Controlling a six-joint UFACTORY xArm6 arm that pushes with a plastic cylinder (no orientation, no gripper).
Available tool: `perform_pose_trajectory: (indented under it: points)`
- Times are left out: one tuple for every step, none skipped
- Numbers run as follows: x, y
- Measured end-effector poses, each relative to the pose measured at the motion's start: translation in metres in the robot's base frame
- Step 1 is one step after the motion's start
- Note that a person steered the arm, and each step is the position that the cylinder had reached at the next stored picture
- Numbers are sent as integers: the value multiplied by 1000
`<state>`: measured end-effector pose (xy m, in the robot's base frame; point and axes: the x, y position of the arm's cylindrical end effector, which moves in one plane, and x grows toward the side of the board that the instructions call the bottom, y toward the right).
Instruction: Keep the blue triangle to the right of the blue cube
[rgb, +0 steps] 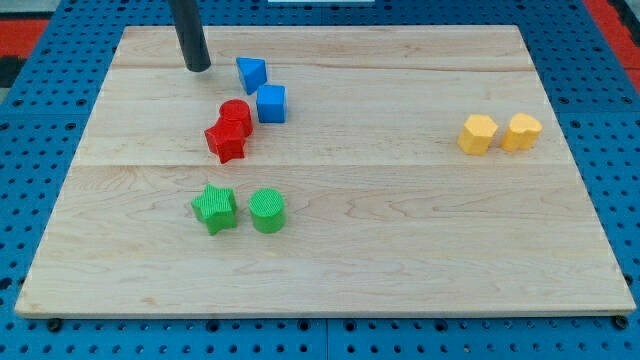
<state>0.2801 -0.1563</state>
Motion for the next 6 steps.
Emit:
perform_pose_trajectory:
  points:
    - [0, 48]
    - [0, 103]
    - [11, 136]
    - [8, 136]
    - [9, 145]
    - [26, 145]
